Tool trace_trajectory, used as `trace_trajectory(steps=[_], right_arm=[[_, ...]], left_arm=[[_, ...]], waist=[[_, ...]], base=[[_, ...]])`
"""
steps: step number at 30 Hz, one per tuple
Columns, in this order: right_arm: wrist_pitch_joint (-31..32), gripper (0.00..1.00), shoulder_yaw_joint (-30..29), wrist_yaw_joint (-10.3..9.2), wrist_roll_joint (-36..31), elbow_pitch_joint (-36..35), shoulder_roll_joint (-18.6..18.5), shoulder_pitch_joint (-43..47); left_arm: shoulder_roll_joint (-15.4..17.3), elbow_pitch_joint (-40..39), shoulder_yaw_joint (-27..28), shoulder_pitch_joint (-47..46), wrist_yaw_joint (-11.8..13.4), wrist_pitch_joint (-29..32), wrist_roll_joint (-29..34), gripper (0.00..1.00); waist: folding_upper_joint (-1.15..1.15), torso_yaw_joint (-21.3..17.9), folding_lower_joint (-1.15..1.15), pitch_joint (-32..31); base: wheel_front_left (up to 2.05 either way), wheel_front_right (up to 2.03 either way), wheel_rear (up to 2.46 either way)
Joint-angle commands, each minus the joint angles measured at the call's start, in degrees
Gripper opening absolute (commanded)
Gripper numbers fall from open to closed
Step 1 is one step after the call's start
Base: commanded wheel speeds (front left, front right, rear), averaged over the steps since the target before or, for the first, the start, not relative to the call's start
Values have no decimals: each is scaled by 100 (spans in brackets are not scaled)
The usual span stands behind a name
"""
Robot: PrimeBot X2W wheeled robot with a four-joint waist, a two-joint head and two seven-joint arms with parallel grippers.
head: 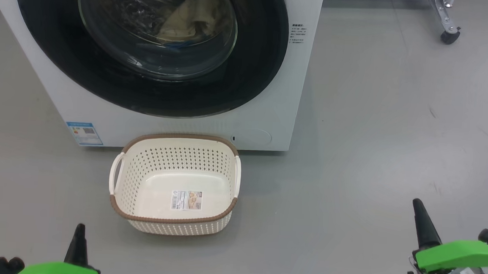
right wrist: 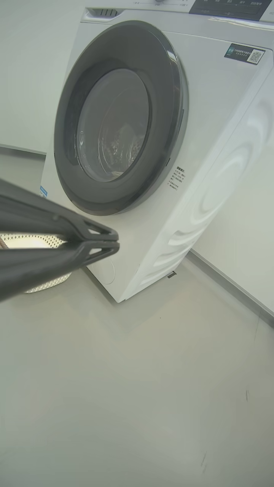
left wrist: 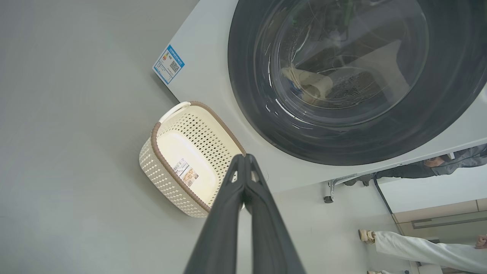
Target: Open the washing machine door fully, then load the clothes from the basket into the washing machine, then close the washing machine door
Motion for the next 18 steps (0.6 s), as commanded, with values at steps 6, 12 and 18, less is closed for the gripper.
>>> trace_trajectory(steps=[6, 12, 18], right_arm=[[123, 0, -60, -12, 461, -197, -25, -318], [223, 0, -126, -13, 831, -199, -7, -345], [341, 0, -202, -14, 1261, -201, 14, -378]], left_arm=[[70, -136, 174, -320, -25, 123, -474, 0], [73, -115, 201, -373, -27, 224, -873, 0], [77, -91, 232, -435, -30, 341, -1336, 0]], waist=[[0, 17, 0, -12], [0, 33, 0, -24], [0, 52, 0, -38]], base=[[0, 0, 0], [0, 0, 0], [0, 0, 0]])
